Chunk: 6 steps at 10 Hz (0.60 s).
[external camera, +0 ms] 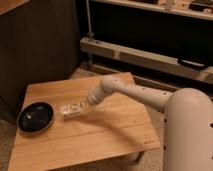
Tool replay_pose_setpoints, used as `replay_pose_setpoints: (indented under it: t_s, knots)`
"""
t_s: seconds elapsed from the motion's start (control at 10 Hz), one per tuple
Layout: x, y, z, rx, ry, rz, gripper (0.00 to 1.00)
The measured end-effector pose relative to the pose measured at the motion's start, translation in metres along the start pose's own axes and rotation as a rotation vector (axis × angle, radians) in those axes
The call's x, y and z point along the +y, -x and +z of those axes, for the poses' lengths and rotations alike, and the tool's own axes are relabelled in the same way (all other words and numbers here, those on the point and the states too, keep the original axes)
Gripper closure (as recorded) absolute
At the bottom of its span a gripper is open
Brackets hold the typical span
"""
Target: Place the bottle in the ceramic bowl
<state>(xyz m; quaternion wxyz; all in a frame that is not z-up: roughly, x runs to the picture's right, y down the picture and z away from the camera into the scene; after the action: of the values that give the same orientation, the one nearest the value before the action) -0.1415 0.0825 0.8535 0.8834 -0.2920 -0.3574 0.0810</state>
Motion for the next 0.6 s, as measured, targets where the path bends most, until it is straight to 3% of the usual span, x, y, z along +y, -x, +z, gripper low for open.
replay_pose_setpoints:
  t_s: [0.3,0.6]
  knots:
    - [-0.031,0.055,0.019,-0.033,-0.017,-0.021,1.00]
    - [-0.025,0.092,0.034,-0.085,0.006,-0.045,1.00]
